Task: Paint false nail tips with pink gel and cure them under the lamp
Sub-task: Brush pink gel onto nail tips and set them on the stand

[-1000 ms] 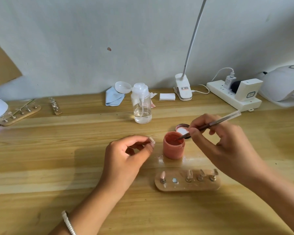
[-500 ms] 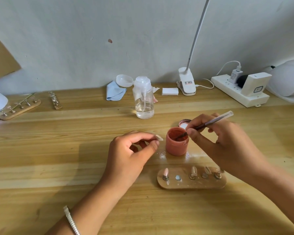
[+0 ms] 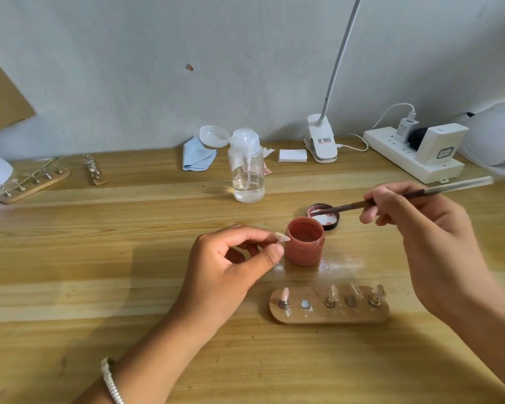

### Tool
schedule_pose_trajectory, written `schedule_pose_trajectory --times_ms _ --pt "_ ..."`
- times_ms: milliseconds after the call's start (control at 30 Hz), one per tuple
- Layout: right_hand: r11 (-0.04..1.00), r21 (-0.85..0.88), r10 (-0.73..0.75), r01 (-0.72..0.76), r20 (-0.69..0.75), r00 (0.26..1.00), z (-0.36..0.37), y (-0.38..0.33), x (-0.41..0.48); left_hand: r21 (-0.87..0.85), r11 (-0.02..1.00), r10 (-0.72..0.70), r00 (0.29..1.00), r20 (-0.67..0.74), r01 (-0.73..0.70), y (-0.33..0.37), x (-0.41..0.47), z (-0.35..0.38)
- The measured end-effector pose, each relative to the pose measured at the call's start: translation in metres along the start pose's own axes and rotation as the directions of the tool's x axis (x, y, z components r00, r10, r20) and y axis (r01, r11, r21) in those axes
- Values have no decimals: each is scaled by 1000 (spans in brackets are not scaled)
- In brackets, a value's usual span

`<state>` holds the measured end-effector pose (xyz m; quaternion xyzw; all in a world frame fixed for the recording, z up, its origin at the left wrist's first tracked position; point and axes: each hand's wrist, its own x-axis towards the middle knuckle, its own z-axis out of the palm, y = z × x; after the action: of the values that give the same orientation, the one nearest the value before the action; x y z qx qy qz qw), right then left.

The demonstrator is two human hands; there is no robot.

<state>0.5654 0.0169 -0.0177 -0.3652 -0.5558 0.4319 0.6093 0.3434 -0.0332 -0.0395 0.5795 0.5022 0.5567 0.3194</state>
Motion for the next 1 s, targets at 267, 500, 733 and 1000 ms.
schedule_pose_trajectory --times_ms 267,500,733,1000 --pt "992 111 -72 51 186 980 1 -2 -9 -82 997 12 999 48 -8 1 -1 1" --pt "990 112 -110 83 255 961 5 -5 -14 -89 996 -10 998 58 15 1 -1 1" --pt "992 53 -128 117 299 946 7 -5 -15 -94 995 -15 997 78 22 1 -1 2" --pt "995 28 -96 92 297 950 7 -5 -15 -74 997 -9 997 79 14 0 -1 1"
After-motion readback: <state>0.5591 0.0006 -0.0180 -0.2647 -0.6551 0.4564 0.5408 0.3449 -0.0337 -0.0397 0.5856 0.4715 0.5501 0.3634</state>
